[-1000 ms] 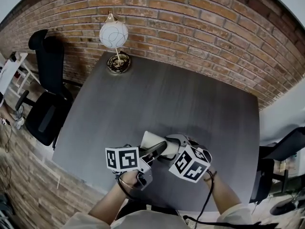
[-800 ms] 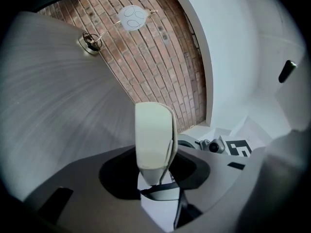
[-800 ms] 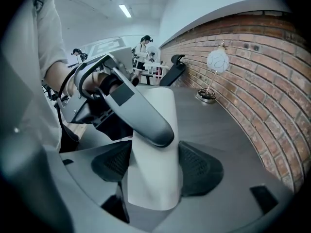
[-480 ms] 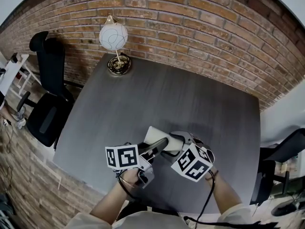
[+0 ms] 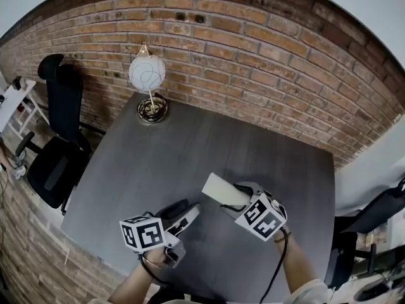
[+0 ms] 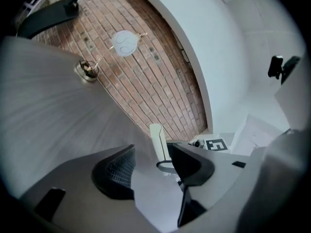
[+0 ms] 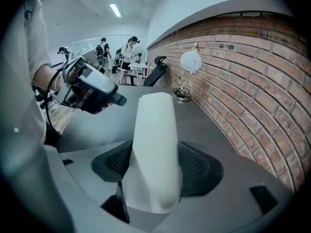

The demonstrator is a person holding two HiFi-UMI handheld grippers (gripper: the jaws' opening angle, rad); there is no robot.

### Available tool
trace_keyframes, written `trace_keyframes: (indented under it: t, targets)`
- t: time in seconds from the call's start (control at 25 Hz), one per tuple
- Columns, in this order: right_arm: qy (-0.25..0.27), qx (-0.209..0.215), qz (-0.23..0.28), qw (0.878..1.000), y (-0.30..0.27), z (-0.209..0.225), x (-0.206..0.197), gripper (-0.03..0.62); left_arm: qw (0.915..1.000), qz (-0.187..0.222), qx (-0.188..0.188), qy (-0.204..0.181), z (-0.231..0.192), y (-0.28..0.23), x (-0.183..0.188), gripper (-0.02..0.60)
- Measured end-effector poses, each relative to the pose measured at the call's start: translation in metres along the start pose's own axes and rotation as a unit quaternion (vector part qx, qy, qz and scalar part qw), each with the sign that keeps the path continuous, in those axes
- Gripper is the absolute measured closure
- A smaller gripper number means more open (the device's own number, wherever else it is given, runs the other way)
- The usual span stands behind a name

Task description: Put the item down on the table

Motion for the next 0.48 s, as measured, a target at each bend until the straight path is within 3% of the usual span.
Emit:
trace_keyframes:
  t: [0.16,0.32,0.48]
  targets:
    - [-0.005,-0.011,-0.009,1.000,-0.002,0.028,-0.008,0.278,0.9926,0.020,0.057,-0.105,0.001,0.010,0.008,0.348]
    - [-0.002,-0.012,-0.020,1.000,-0.010,0.053,-0.016,0.278,0.9730,0.031,0.113,-0.199,0.001,0.015,0.013,0.397]
    - [0.020,-0.013,-0.040,0.999,-0.024,0.074,-0.022,0.278,0.9525,0.038,0.145,-0.265,0.000,0.017,0.012,0.423]
Point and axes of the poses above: the fingertips, and each gripper's own axes: y backward along the fingers, z to its right, x out of its top, the point moved 9 cm from there along y, backward along the fingers, and after that the axes turned 3 degrees about x, right-handed, at the moved point
